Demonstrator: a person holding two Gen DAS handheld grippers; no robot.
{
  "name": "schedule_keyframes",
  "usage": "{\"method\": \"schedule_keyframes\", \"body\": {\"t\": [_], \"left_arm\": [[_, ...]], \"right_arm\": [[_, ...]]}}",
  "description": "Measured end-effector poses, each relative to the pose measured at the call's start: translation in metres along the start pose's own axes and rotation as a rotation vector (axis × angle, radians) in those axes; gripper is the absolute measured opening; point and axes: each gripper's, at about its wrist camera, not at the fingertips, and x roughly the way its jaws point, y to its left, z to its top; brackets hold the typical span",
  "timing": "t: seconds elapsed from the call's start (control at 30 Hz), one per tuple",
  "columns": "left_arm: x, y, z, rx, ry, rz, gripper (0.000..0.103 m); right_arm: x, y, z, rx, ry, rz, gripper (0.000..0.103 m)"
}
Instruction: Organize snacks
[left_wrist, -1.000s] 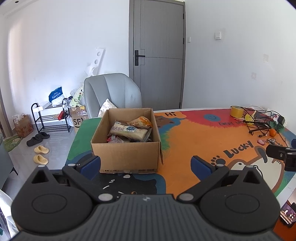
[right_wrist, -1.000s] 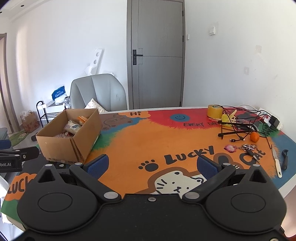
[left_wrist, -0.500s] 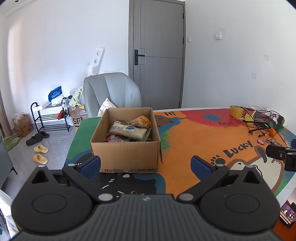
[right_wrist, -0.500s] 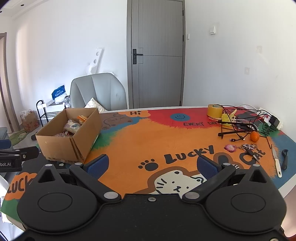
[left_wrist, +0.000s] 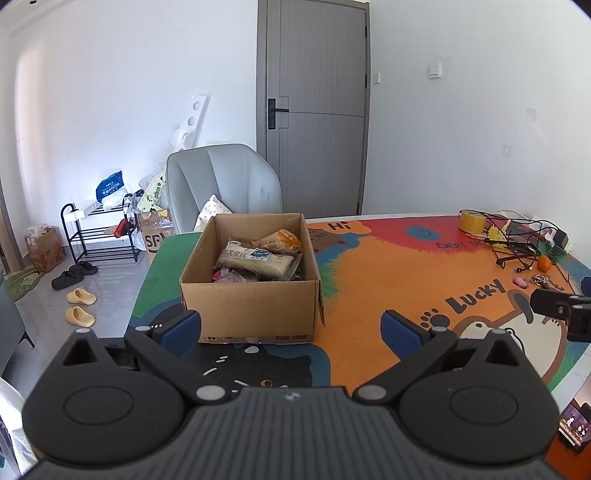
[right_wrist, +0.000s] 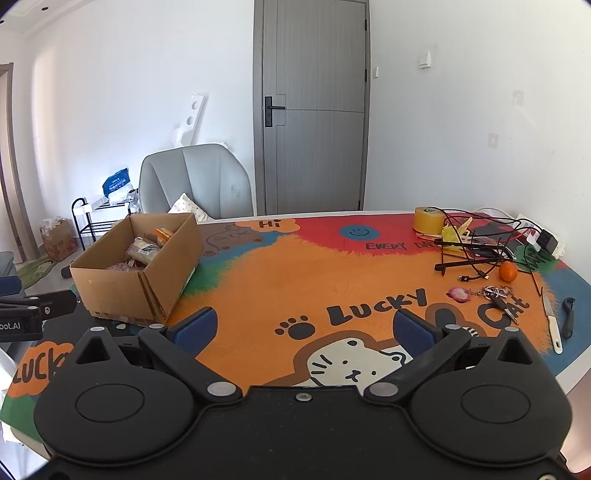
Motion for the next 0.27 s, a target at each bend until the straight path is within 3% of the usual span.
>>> {"method": "schedule_keyframes", "body": {"t": [0.27], "left_arm": [[0.0015, 0.0015, 0.0005, -0.002, 0.007, 0.006, 0.103]], "right_arm": [[0.0010, -0.0004, -0.0001, 0.004, 0.005, 0.001, 0.103]]}}
